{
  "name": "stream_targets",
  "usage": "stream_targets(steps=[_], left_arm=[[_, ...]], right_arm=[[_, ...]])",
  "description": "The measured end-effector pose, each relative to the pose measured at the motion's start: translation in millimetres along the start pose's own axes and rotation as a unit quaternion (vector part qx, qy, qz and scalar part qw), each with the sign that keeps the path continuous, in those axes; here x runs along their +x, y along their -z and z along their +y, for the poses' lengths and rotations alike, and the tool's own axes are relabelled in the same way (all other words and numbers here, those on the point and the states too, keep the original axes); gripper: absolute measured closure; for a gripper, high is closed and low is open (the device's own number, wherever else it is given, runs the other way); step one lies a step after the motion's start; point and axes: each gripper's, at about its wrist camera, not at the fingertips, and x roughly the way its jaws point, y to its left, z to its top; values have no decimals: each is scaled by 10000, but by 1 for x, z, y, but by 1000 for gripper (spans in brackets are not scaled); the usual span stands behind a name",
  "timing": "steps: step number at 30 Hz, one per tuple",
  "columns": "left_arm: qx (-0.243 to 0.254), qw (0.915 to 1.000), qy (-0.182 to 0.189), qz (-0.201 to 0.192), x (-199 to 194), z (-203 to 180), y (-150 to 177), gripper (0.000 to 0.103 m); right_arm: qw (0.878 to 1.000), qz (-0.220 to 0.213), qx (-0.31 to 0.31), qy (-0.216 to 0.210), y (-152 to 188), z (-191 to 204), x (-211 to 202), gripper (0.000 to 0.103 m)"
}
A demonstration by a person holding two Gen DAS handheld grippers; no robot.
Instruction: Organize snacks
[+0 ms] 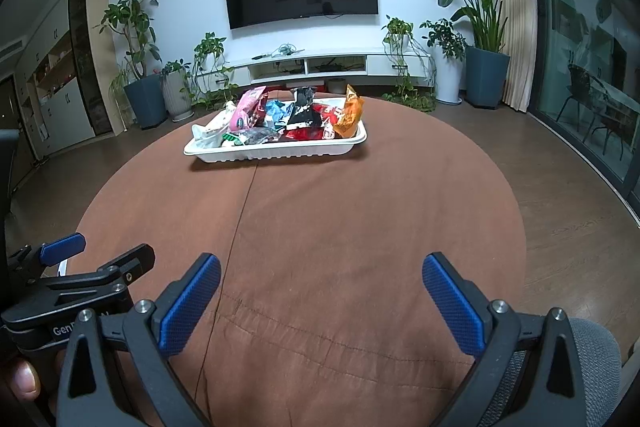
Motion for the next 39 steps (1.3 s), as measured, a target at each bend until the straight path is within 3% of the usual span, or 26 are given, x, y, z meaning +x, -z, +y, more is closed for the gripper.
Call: stream_targets(steps=[39], left_arm=[[27, 9999, 72, -85, 0, 2, 2, 0]], right_arm=[[10000, 97, 3, -10, 7, -1, 3, 0]])
